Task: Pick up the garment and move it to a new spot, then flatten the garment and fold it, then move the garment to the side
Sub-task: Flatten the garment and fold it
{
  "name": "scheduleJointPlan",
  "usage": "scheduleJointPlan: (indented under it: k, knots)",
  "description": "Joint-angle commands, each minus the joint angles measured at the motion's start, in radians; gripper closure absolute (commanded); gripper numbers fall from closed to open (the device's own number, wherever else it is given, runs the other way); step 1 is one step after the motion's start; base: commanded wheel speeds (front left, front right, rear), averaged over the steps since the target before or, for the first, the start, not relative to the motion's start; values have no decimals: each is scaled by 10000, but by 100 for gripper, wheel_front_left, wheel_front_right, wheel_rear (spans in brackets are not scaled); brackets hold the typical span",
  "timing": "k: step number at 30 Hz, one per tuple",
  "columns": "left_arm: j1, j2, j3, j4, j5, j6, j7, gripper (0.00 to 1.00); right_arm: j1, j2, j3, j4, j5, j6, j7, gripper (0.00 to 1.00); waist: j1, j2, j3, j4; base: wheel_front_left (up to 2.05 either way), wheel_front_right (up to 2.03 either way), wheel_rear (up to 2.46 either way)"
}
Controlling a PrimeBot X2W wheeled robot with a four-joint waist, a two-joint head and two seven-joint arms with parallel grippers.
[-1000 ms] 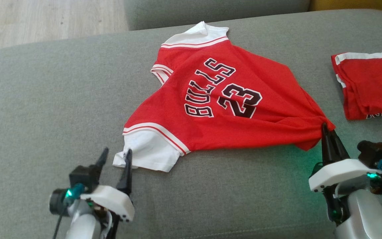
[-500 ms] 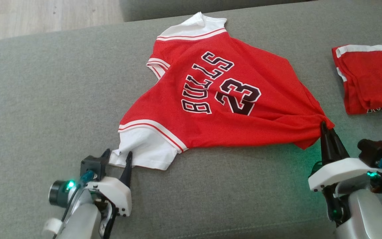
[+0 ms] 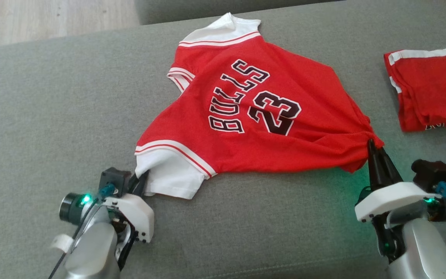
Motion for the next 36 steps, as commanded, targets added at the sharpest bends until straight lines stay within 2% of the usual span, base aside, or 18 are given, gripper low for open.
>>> scheduleJointPlan:
  k: [1,6,11,12,15,23,29,36]
  knots:
    - [-262,203,259,-234,-178,-59,-120,100,-447,-26,284,-423,26,-9,-119,100,0,-1,-53,43,0,0,0]
    - [-186,50,518,-1259,-982,-284,-303,100,-544,-26,427,-696,-164,-9,-319,100,0,-1,-252,143,0,0,0]
    - [21,-26,950,-3326,-2007,-398,-321,100,-837,-150,582,-1159,-469,-9,-403,100,0,-1,-520,239,0,0,0]
    - [104,-53,1210,-4102,-2462,-412,-322,100,-1015,-293,660,-1341,-483,-9,-394,100,0,-1,-650,279,0,0,0]
    - [158,-104,1573,-5065,-3189,-423,-323,100,-1362,-581,870,-1612,-499,-9,-300,100,0,-1,-832,306,0,0,0]
    - [-187,-181,2296,-6512,-5174,-418,30,100,-2611,-1497,1493,-2187,-386,-9,213,100,0,-1,-1297,299,0,0,0]
    - [-230,-230,2838,-7401,-6002,-99,380,100,-2911,-1684,1642,-2461,-157,-9,464,100,0,-1,-1469,268,0,0,0]
    - [30,-284,3247,-8339,-6703,352,651,100,-2645,-1550,1656,-2798,-56,-9,424,100,0,-1,-1555,282,0,0,0]
